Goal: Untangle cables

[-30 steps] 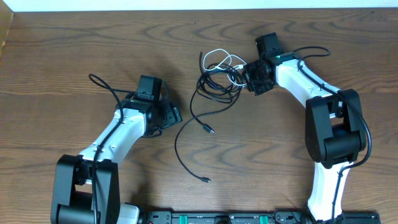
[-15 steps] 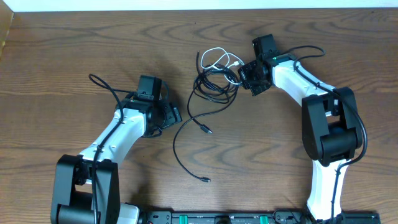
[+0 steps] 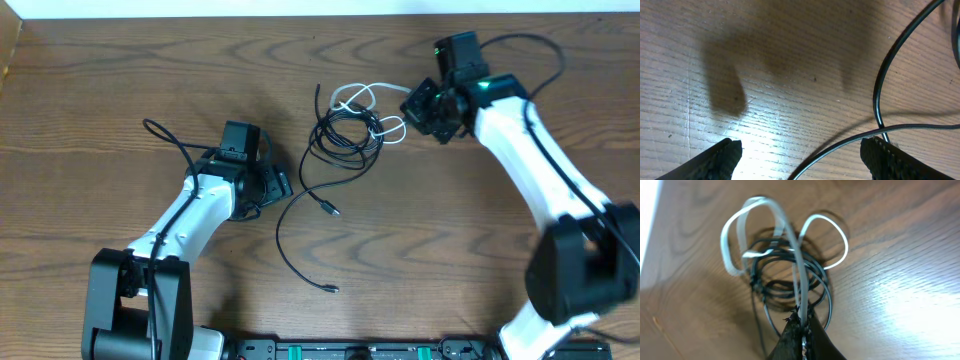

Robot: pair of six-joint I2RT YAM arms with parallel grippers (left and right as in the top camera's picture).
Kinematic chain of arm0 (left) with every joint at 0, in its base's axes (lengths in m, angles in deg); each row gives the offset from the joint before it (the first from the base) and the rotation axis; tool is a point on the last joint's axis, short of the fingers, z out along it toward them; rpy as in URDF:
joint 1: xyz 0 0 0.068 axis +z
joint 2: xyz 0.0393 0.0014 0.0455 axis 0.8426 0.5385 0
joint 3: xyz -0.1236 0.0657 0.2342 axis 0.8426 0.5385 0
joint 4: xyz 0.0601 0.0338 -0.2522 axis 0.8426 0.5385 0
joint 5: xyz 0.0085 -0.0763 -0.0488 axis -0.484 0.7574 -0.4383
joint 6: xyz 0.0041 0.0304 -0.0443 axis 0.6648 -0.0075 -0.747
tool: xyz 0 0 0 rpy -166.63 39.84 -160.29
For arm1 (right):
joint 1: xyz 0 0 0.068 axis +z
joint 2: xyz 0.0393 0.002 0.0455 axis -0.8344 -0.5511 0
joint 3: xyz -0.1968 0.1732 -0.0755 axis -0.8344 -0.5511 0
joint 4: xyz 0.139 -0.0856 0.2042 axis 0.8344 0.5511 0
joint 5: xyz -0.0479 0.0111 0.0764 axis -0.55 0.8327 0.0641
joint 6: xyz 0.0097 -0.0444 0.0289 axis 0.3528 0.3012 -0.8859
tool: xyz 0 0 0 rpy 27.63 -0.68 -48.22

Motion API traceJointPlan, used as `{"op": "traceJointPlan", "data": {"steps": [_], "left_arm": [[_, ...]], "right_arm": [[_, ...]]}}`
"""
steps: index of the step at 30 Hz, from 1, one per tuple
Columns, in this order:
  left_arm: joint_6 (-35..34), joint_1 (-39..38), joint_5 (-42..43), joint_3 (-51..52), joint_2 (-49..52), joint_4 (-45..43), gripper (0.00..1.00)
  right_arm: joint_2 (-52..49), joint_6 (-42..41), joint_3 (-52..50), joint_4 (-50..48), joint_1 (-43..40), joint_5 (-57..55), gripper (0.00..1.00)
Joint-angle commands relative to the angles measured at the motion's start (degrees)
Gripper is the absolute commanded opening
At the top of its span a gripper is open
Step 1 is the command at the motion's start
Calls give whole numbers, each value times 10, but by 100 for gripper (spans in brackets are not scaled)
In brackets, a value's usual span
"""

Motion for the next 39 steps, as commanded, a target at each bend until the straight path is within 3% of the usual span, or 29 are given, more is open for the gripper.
{"op": "traceJointPlan", "data": {"steps": [1,8,11,12,14,17,21,22,26,30,39], "left_arm": [[1,2,-7,2,3,1,83],[1,2,-7,2,3,1,82],[1,2,-8,2,3,1,83],[1,2,-7,2,3,1,82],[1,2,-7,2,3,1,83],[1,2,-7,2,3,1,82],[1,2,-7,2,3,1,83],[1,2,-8,2,3,1,83],[1,2,-7,2,3,1,83],[1,2,-7,2,3,1,82],[1,2,-7,2,3,1,83]], "right_arm": [[27,108,4,17,-2,-30,2],[102,247,6,-10,-31,-36,2],[171,320,9,-62,-78,50,1],[215,351,9,-103,-112,134,2],[254,360,9,-133,-143,184,2],[306,382,9,-151,-185,170,2],[330,417,9,-111,-201,151,1],[327,417,8,-83,-198,149,9],[280,342,6,10,-175,100,34],[208,242,6,64,-141,92,40],[30,78,6,61,-63,69,41]]}}
